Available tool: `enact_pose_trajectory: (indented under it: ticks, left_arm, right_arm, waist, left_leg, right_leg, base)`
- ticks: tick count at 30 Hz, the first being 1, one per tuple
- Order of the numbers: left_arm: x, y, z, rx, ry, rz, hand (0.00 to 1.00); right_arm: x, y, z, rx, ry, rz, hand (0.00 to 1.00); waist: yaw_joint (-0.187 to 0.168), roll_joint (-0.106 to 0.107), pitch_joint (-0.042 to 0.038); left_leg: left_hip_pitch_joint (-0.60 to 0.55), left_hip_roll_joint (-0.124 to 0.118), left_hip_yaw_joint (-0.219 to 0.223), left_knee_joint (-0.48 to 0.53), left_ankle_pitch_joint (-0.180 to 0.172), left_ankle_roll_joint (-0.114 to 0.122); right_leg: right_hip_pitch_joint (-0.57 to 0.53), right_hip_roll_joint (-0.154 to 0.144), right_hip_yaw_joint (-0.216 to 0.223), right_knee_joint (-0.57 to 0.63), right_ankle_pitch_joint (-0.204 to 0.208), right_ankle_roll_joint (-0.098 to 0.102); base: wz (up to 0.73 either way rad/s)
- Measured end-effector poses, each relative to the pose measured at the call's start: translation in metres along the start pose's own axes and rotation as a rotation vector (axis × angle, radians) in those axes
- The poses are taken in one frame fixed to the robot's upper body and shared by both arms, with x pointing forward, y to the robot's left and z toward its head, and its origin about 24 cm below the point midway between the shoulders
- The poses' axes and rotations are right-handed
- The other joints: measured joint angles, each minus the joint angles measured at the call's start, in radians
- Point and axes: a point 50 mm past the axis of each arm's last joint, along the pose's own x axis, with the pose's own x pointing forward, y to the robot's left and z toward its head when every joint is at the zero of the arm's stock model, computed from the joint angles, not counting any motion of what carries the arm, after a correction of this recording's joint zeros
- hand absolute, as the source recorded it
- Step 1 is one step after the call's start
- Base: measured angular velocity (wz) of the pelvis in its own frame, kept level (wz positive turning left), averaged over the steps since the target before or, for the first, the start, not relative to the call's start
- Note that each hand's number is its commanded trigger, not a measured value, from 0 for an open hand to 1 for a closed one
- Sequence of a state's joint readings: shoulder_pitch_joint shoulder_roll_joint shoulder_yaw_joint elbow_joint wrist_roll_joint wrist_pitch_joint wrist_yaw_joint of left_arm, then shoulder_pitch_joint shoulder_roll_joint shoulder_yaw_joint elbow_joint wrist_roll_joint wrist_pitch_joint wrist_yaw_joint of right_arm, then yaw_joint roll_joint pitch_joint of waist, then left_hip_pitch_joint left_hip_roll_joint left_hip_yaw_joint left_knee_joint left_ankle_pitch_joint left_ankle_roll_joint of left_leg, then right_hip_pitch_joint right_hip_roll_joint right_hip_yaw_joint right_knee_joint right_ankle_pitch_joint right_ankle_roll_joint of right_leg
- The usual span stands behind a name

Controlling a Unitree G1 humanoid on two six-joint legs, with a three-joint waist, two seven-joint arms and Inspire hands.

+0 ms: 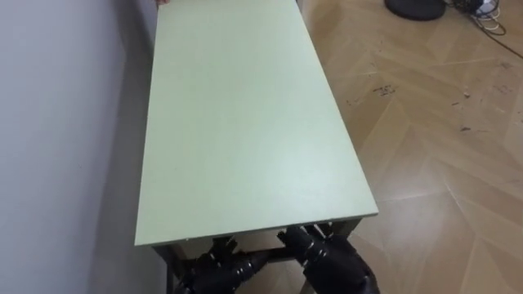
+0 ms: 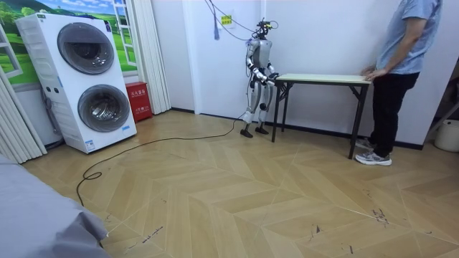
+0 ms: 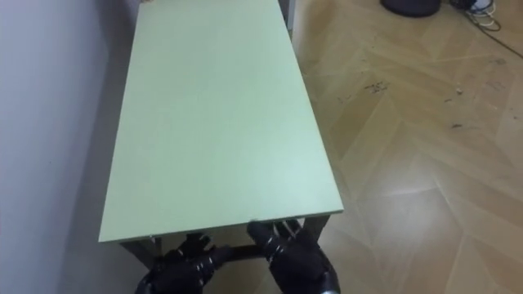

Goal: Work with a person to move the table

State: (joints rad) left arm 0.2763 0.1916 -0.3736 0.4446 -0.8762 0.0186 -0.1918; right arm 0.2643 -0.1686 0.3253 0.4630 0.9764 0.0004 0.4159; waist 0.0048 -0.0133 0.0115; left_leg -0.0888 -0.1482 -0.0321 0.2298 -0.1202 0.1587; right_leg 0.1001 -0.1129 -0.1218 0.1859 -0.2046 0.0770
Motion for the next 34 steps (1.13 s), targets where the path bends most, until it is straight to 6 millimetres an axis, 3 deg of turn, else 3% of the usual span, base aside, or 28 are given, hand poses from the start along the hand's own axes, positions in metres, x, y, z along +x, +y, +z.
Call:
enact_pose_trajectory:
  ticks: [4,12,18,22,28,30,32,34]
  left_arm:
    - [-0.006,0.018,-0.002,0.034,0.031,0.062,0.0]
    - [-0.014,0.04,-0.013,0.033,0.087,0.158,0.0]
    - [-0.016,0.062,-0.019,0.053,0.125,0.27,0.0]
    - [-0.024,0.072,-0.025,0.038,0.14,0.336,0.0]
    - [-0.044,0.093,-0.047,0.046,0.217,0.489,0.0]
    - [-0.049,0.098,-0.051,0.048,0.226,0.534,0.0]
    - [-0.052,0.101,-0.054,0.066,0.233,0.577,0.0]
    - [-0.053,0.103,-0.055,0.086,0.239,0.606,0.0]
  right_arm:
    - [-0.011,-0.021,-0.008,-0.153,0.117,-0.09,0.0]
    - [-0.03,-0.056,-0.024,-0.181,0.233,-0.289,0.0]
    - [-0.042,-0.076,-0.026,-0.211,0.286,-0.424,0.0]
    - [-0.061,-0.091,-0.037,-0.178,0.331,-0.554,0.0]
    - [-0.084,-0.105,-0.051,-0.125,0.361,-0.717,0.0]
    - [-0.085,-0.106,-0.055,-0.101,0.361,-0.754,0.0]
    - [-0.086,-0.107,-0.058,-0.091,0.368,-0.776,0.0]
    - [-0.088,-0.107,-0.06,-0.077,0.366,-0.792,0.0]
  waist:
    - [0.001,-0.01,0.0013]
    - [0.003,-0.023,0.0033]
    - [0.005,-0.017,0.0025]
    - [0.005,-0.009,0.0019]
    - [0.002,-0.002,-0.001]
    - [0.002,-0.004,-0.0012]
    - [0.002,-0.012,0.0048]
    - [0.003,-0.008,0.0014]
  left_leg:
    - [-0.001,0.002,-0.001,-0.009,0.0,-0.003]
    - [-0.003,0.012,0.0,-0.008,-0.002,-0.014]
    - [-0.001,0.017,0.004,-0.008,-0.001,-0.02]
    - [0.004,0.018,0.005,-0.009,-0.001,-0.021]
    - [0.016,0.019,0.007,-0.025,0.0,-0.023]
    - [0.02,0.02,0.013,-0.027,0.0,-0.025]
    - [0.034,0.02,0.016,-0.034,-0.002,-0.029]
    - [0.043,0.022,0.019,-0.037,-0.003,-0.03]
  right_leg:
    - [-0.002,0.002,-0.005,0.002,0.0,0.0]
    - [-0.006,0.009,-0.026,0.002,0.001,-0.001]
    - [-0.004,0.014,-0.023,-0.002,0.001,-0.001]
    - [-0.003,0.015,-0.02,-0.002,0.001,-0.001]
    - [0.005,0.015,-0.018,-0.004,0.001,-0.001]
    - [0.008,0.016,-0.018,-0.008,0.001,-0.001]
    - [0.023,0.015,-0.019,-0.019,0.001,-0.001]
    - [0.029,0.016,-0.018,-0.017,0.001,-0.001]
  base:
    - [0.0]
    - [0.0]
    - [-0.02]
    - [0.0]
    - [-0.01]
    - [-0.07]
    - [-0.06]
    - [-0.04]
